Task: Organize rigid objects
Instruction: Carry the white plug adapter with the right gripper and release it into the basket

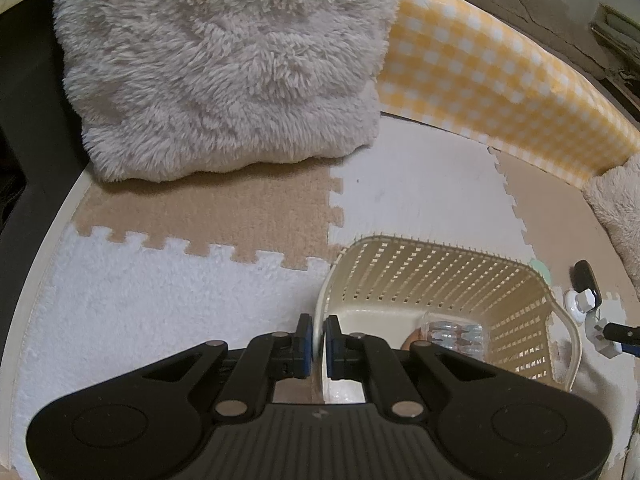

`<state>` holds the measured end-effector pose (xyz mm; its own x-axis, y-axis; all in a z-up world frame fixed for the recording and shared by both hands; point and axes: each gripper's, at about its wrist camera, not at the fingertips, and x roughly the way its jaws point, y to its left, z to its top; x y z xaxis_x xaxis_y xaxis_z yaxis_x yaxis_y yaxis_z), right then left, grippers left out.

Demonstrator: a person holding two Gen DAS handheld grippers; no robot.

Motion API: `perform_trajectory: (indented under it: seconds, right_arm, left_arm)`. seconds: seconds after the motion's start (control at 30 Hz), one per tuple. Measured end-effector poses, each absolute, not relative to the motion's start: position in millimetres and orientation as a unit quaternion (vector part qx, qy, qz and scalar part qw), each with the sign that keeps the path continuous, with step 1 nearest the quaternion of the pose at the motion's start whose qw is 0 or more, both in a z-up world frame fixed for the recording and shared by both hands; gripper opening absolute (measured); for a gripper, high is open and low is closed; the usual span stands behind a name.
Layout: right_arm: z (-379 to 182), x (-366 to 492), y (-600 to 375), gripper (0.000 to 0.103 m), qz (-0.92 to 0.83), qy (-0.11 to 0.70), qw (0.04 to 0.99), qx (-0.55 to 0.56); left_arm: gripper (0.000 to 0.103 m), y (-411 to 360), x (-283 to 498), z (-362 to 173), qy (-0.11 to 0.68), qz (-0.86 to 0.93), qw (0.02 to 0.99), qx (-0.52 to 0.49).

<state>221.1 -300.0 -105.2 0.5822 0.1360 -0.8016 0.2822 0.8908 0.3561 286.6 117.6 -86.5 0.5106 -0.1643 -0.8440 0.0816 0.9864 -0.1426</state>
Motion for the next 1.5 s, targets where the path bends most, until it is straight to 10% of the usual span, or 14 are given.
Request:
perform_trajectory:
  seconds: [1.5]
  right_arm:
    - [-76,239,-90,0.048,0.028,0.531,0.841,0.103]
  left_arm:
    - [0.007,119,288,-89,0.494,-0.075,0.865,-0.047]
